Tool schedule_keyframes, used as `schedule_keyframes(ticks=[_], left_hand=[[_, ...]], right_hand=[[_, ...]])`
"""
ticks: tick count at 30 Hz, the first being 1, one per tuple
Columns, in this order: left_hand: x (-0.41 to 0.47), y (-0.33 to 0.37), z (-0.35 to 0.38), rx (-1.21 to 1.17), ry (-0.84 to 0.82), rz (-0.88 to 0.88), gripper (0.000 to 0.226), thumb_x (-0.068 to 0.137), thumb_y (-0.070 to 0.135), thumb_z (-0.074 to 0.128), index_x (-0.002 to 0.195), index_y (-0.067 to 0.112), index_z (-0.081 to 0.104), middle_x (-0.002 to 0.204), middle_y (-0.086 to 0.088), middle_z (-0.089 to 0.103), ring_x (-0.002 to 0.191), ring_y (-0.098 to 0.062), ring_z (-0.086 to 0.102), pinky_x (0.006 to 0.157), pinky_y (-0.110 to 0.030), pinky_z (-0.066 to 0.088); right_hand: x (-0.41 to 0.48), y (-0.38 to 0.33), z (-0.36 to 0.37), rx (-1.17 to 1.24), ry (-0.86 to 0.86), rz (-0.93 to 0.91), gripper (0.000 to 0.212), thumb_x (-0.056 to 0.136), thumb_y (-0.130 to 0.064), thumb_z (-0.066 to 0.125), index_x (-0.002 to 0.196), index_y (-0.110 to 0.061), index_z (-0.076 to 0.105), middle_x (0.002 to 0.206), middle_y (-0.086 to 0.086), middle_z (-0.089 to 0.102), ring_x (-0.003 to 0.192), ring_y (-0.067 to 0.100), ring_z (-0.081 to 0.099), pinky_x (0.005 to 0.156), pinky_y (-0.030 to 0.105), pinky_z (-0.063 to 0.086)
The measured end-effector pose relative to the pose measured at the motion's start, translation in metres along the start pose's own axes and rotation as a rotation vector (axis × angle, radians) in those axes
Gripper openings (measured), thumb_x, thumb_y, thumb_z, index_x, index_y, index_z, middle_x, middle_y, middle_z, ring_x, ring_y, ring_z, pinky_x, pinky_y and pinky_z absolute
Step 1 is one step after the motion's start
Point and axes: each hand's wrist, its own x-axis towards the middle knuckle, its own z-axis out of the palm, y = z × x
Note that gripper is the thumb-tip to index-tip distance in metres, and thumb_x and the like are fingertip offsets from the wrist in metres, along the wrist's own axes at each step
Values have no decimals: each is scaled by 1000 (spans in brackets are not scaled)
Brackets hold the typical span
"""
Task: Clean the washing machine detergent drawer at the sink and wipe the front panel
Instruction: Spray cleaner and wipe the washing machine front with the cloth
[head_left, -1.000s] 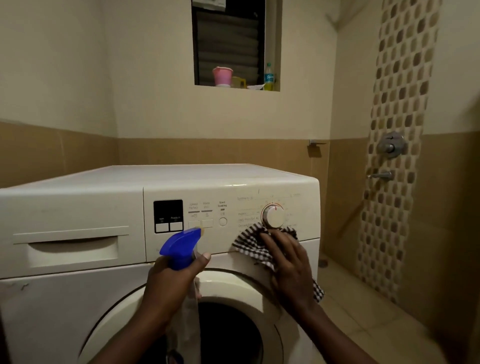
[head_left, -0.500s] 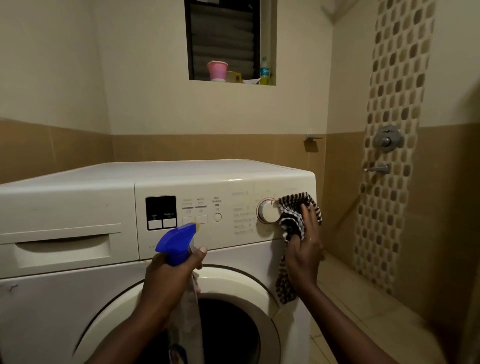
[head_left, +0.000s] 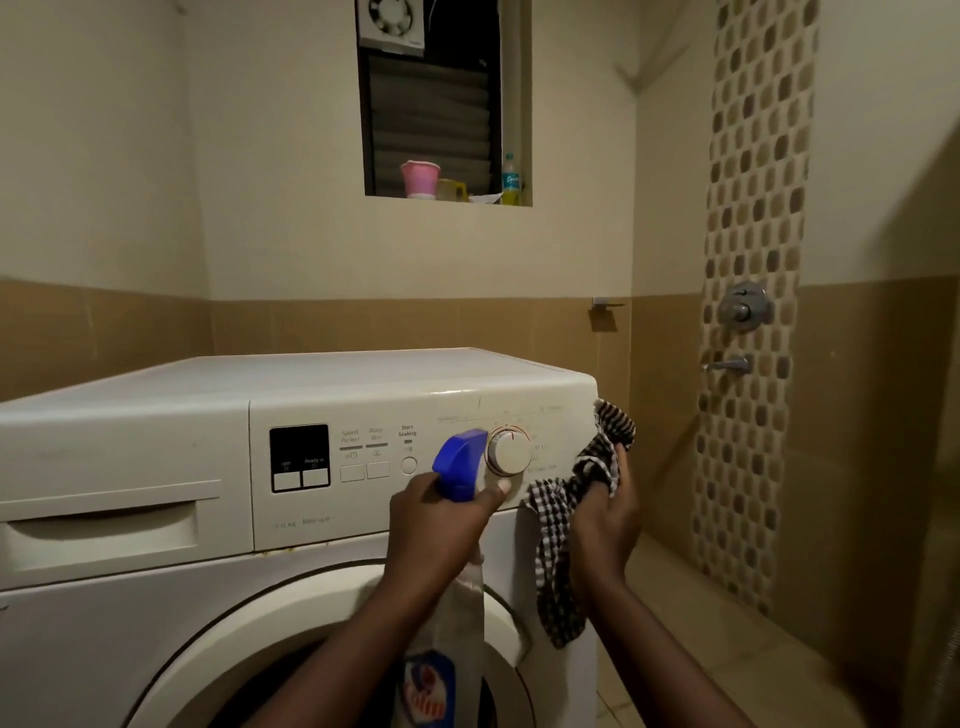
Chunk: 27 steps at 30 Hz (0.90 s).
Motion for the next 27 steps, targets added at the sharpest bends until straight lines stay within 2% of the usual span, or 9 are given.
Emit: schedule_keyframes(ticks=[3,5,8,12,14,16,20,23,27], left_hand=[[2,4,4,-17,-11,-21,30,79,38,76,79,14,58,62,-6,65,51,-22,68,66,-35,58],[0,1,6,21,-31,-31,33,80,39,76,81,11,58,64,-9,66,48,-19,66,63,-32,57],[-8,-9,8,84,-77,-71,36,79,40,76,83,9,58,72,-14,68,45,-16,62,56,-27,54],[-17,-20,3,0,-73,-177,33,78,40,77,87,18,54,77,-7,66,47,-17,64,51,-26,53],[-20,-24,-2,-39,-31,-208,31,77,37,79,86,19,55,77,-9,67,52,-22,64,53,-30,55],[-21,-27,-6,-79,12,-217,30,76,32,80,88,16,58,75,-12,67,50,-24,63,55,-33,55],[-22,-29,-19,-106,60,-231,33,78,32,78,97,16,58,75,-15,70,47,-18,63,56,-29,52],[-22,-27,-26,-100,91,-201,27,79,31,78,87,16,57,62,-11,67,37,-7,58,58,-28,48],[-24,-25,-31,-108,105,-174,24,81,26,77,79,20,53,64,-6,61,37,2,56,56,-26,44]], right_hand=[[4,-13,1,37,-31,-52,51,98,-9,39,144,-28,42,142,-5,52,129,17,48,108,42,41],[5,-20,3,58,-63,-77,53,97,-6,38,145,-28,40,141,-5,51,127,14,49,106,39,43],[2,-28,6,64,-125,-147,57,96,-1,37,146,-27,38,140,-5,51,123,9,50,96,26,46],[-6,-32,15,50,-294,-382,57,89,-1,39,139,-28,47,135,-2,57,122,10,54,99,34,51],[-10,-20,21,-83,-423,-555,55,83,-11,43,134,-31,52,144,-3,50,135,13,43,107,44,43],[-15,5,24,-370,-481,-774,57,81,-20,50,136,-33,50,156,-6,31,147,17,21,114,48,29],[-26,40,21,-451,-471,-862,72,82,-27,49,150,-38,27,163,-4,6,150,25,2,115,53,21],[-16,24,32,-492,-434,-857,73,81,-22,55,149,-36,31,162,-3,10,150,23,3,116,52,20],[-5,-9,46,-510,-330,-781,50,80,-37,52,129,-30,50,145,1,40,135,26,31,105,45,33]])
